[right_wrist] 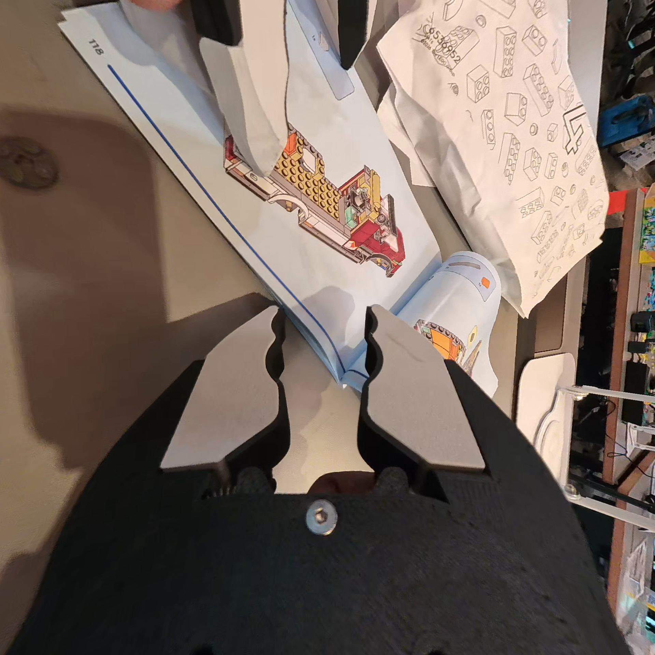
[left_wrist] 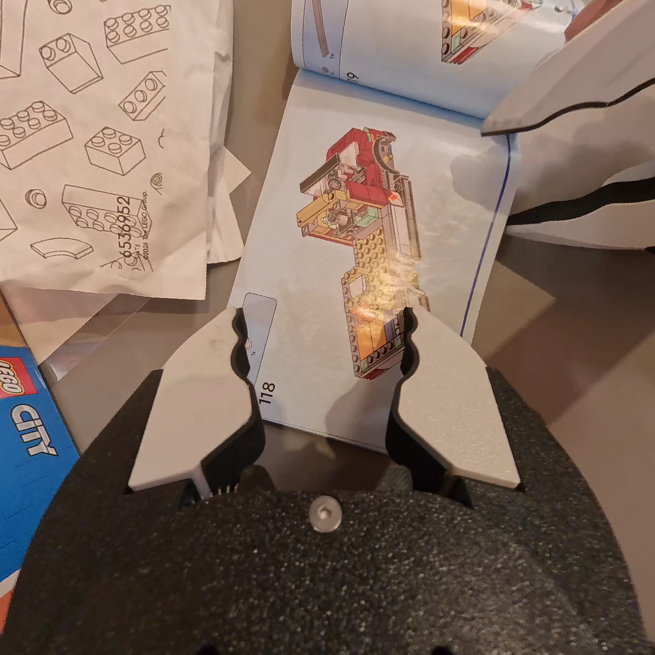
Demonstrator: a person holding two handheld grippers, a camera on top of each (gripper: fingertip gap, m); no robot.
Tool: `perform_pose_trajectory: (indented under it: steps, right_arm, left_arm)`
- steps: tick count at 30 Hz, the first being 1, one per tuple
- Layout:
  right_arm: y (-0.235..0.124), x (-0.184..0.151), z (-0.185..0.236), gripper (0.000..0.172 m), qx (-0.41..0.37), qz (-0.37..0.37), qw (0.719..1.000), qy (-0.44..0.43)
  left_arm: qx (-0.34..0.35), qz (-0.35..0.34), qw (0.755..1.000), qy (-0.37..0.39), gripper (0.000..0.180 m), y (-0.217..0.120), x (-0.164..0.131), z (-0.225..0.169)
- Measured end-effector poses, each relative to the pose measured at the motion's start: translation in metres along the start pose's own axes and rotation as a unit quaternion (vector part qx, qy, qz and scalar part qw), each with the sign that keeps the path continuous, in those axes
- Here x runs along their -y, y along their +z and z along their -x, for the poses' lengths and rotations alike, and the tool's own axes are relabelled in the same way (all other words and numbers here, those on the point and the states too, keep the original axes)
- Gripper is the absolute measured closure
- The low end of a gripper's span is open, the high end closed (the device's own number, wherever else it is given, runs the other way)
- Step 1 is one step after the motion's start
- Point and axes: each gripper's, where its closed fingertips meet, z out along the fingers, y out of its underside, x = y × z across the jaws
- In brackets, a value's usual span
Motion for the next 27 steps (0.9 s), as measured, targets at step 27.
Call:
perform_pose_trajectory:
  steps: [27]
  right_arm:
    - [-0.005,0.002,-0.015,0.141,0.026,-0.053,0.989,0.135]
  left_arm:
    - [0.058,-0.242,0.965,-0.083,0.102,-0.081,0.058,0.040]
